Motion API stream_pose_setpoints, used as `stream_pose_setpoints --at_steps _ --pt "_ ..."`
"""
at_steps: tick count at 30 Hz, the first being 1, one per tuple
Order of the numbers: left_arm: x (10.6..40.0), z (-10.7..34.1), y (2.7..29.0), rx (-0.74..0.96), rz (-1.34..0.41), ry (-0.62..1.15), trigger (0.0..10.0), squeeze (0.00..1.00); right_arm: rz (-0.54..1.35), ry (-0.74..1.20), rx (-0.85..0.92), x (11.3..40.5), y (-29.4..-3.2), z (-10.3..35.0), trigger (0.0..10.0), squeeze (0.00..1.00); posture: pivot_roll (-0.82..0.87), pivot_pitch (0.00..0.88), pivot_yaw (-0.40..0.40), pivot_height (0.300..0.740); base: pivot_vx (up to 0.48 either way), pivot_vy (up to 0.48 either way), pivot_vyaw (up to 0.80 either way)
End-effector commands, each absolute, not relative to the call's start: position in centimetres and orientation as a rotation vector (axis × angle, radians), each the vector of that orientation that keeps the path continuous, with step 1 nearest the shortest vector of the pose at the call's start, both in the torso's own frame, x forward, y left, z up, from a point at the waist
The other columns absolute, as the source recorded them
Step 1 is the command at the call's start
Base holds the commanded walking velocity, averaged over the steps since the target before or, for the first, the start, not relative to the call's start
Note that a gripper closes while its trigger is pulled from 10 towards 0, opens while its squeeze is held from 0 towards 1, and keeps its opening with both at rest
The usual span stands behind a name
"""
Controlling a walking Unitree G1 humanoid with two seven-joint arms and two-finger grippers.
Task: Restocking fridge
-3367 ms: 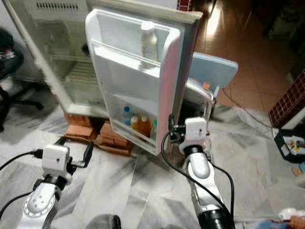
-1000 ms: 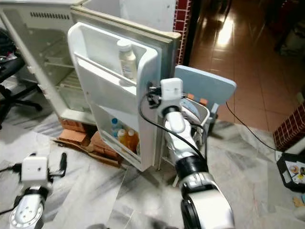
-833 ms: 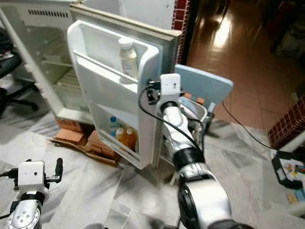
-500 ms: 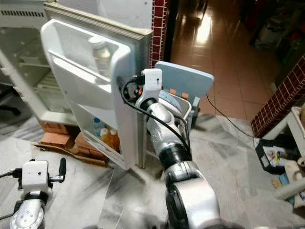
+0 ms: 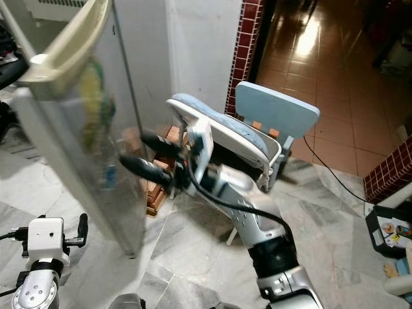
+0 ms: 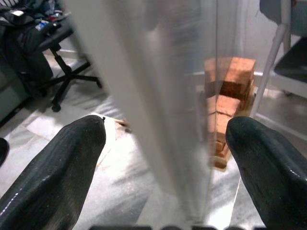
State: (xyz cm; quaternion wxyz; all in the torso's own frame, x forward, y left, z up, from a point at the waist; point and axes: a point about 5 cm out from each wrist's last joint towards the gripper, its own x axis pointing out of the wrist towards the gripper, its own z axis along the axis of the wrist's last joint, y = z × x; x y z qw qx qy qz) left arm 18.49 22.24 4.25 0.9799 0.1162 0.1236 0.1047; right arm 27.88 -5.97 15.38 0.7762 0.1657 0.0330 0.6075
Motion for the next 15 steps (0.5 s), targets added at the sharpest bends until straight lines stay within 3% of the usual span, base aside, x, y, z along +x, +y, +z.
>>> stream_pose_setpoints --at_steps 1,4,5,8,15 --pt "18.5 4.3 22.4 0.241 0.212 0.243 10.0 0.0 1.306 0.089 0.286 27.6 -6.7 15.0 10.0 0.0 0.1 0.055 -0.008 0.74 0.0 0.0 0.0" --pt "18.6 4.7 22.4 0.268 0.208 0.218 10.0 0.0 1.198 0.123 0.207 27.9 -7.7 13.6 10.0 0.0 0.1 0.057 -0.008 0.74 0.0 0.0 0.0" --pt "19.0 5.4 22.3 0.273 0.202 0.182 10.0 0.0 1.015 0.093 0.162 28.7 -8.8 12.9 10.0 0.0 0.1 0.057 -0.008 0.74 0.0 0.0 0.0" --pt "19.5 6.0 22.2 0.275 0.193 0.155 10.0 0.0 0.717 -0.002 0.098 29.9 -10.5 12.7 10.0 0.0 0.1 0.057 -0.008 0.74 0.0 0.105 0.0" --pt "20.1 6.0 22.2 0.274 0.184 0.146 10.0 0.0 0.476 -0.054 0.062 30.2 -11.9 12.5 10.0 0.0 0.08 0.051 -0.003 0.74 0.0 0.342 0.0"
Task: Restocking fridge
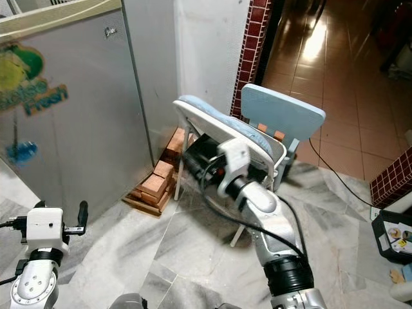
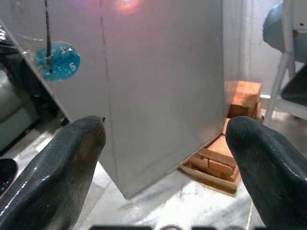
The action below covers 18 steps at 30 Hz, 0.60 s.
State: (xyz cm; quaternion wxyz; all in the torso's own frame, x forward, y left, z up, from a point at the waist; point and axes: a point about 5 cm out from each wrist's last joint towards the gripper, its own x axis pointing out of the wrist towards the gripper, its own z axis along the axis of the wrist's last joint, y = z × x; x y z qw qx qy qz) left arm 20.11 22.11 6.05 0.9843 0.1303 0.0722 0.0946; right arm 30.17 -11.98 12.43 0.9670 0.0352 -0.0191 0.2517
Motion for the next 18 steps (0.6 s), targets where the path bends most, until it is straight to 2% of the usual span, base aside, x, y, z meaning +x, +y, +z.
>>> stream_pose_setpoints --at_steps 1,13,18 --pt "20.1 6.0 22.2 0.274 0.184 0.146 10.0 0.0 0.476 -0.054 0.062 30.2 -11.9 12.5 10.0 0.0 0.08 0.051 -0.003 0.74 0.0 0.409 0.0" --pt "21.3 6.4 22.5 0.275 0.178 0.118 10.0 0.0 0.292 -0.055 0.028 31.3 -13.0 11.3 10.0 0.0 0.07 0.052 -0.001 0.74 0.0 0.48 0.0" --pt "21.7 6.5 23.0 0.299 0.174 0.116 10.0 0.0 0.288 -0.076 0.014 31.8 -12.9 11.6 10.0 0.0 0.05 0.056 -0.008 0.74 0.0 0.48 -0.42"
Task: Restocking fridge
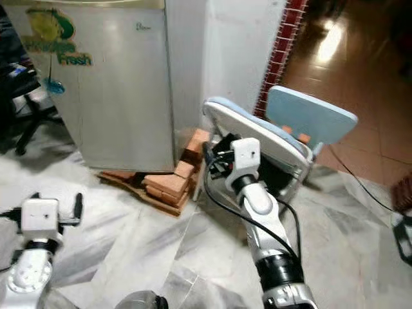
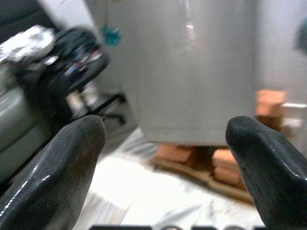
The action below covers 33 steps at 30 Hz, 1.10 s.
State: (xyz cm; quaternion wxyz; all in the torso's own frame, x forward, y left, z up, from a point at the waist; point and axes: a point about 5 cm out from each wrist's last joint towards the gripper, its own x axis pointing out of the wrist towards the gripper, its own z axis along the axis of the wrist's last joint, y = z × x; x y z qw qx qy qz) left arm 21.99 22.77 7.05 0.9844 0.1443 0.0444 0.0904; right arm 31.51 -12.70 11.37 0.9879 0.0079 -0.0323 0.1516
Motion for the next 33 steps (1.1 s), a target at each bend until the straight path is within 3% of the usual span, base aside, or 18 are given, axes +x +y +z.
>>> stream_pose_setpoints --at_steps 1,9,24,33 --pt "21.7 6.6 23.1 0.303 0.176 0.111 10.0 0.0 0.287 -0.081 0.012 31.9 -12.9 11.7 10.0 0.0 0.05 0.054 -0.011 0.74 0.0 0.48 -0.43" --pt "22.1 6.4 22.6 0.284 0.178 0.104 10.0 0.0 0.292 -0.082 0.001 31.9 -12.9 11.5 10.0 0.0 0.04 0.055 -0.015 0.74 0.0 0.48 -0.43" --pt "21.6 5.9 21.5 0.25 0.129 0.109 10.0 0.0 0.272 -0.041 0.003 31.3 -13.7 10.3 10.0 0.0 0.04 0.043 -0.006 0.74 0.0 0.48 0.0" --pt "21.9 5.9 21.1 0.235 0.1 0.103 10.0 0.0 0.287 -0.041 0.01 31.4 -13.5 10.4 10.0 0.0 0.03 0.035 -0.008 0.74 0.0 0.48 -0.62"
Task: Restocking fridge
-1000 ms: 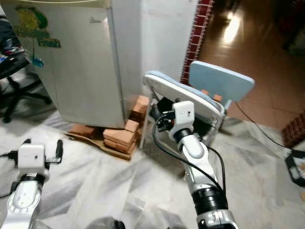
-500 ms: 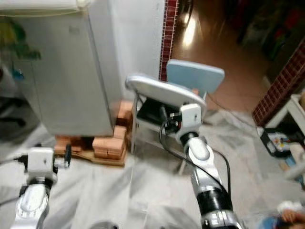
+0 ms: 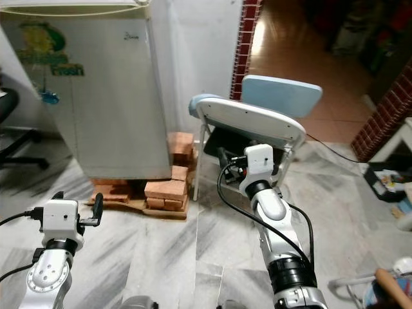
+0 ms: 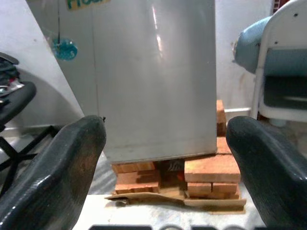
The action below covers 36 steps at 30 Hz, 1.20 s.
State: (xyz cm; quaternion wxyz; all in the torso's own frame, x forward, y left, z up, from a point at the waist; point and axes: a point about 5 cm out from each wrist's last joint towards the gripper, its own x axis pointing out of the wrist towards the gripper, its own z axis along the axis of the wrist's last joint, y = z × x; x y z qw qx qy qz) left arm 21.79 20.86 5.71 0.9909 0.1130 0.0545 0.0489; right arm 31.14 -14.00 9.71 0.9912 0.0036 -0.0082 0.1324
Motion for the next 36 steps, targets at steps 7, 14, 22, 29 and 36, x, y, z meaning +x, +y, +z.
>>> stream_pose_setpoints --at_steps 7,14,22,29,36 --pt "22.05 5.92 20.93 0.236 0.097 0.099 10.0 0.0 0.29 -0.043 0.016 31.61 -13.37 10.51 10.0 0.0 0.03 0.034 -0.008 0.74 0.0 0.48 -0.64" --pt "22.18 5.86 20.84 0.235 0.095 0.099 10.0 0.0 0.297 -0.039 0.016 31.59 -13.29 10.4 10.0 0.0 0.03 0.029 -0.01 0.74 0.0 0.48 -0.64" --pt "22.23 5.96 20.86 0.232 0.096 0.093 10.0 0.0 0.291 -0.022 0.017 31.53 -13.49 10.14 10.0 0.0 0.03 0.034 -0.008 0.74 0.0 0.042 -0.8" --pt "22.26 5.98 20.5 0.221 0.071 0.089 10.0 0.0 0.283 -0.024 0.019 31.56 -13.61 10.19 10.0 0.0 0.02 0.037 -0.007 0.74 0.0 0.0 -0.8" --pt "22.25 6.06 20.28 0.208 0.044 0.084 10.0 0.0 0.28 -0.018 0.016 31.53 -13.7 10.08 10.0 0.0 0.02 0.038 -0.006 0.74 0.0 -0.067 -0.8"
